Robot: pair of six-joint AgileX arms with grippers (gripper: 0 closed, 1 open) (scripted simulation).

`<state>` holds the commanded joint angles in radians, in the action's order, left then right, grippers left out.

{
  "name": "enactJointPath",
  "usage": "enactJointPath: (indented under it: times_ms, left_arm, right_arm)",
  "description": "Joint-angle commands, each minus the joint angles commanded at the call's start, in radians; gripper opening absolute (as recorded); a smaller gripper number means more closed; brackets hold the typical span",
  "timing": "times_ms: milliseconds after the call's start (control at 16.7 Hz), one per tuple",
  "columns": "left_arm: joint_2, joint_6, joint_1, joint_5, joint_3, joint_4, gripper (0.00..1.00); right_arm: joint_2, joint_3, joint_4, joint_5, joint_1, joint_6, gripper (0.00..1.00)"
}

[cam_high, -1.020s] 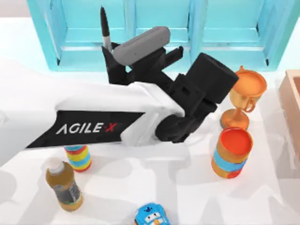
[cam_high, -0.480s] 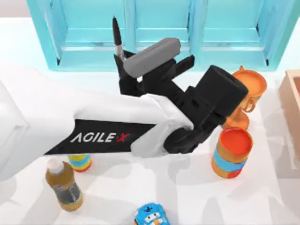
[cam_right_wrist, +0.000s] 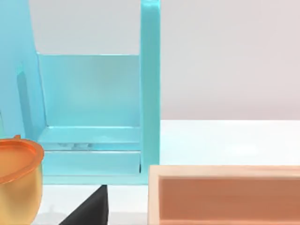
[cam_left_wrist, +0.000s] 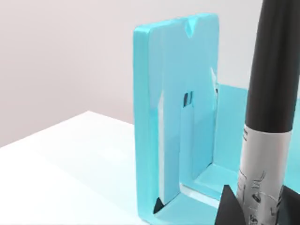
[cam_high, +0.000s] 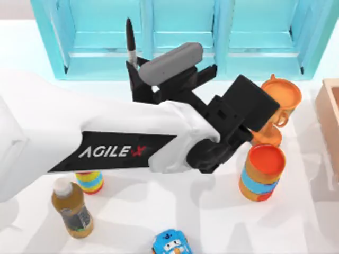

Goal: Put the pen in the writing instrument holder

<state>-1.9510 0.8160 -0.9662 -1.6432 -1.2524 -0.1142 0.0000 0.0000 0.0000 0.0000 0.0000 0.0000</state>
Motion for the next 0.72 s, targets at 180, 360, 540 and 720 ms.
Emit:
enactJointPath:
  times_ms: [180,360,540,720]
  left_arm:
    - [0.000,0.000,0.000,0.000,0.000,0.000,0.08]
    - [0.000,0.000,0.000,0.000,0.000,0.000,0.30]
    - [0.000,0.000,0.000,0.000,0.000,0.000,0.53]
    - [0.000,0.000,0.000,0.000,0.000,0.000,0.75]
  right_arm:
    - [0.000,0.000,0.000,0.000,0.000,0.000,1.00]
    - [0.000,0.000,0.000,0.000,0.000,0.000,1.00]
    - [0.000,0.000,0.000,0.000,0.000,0.000,1.00]
    - [0.000,0.000,0.000,0.000,0.000,0.000,1.00]
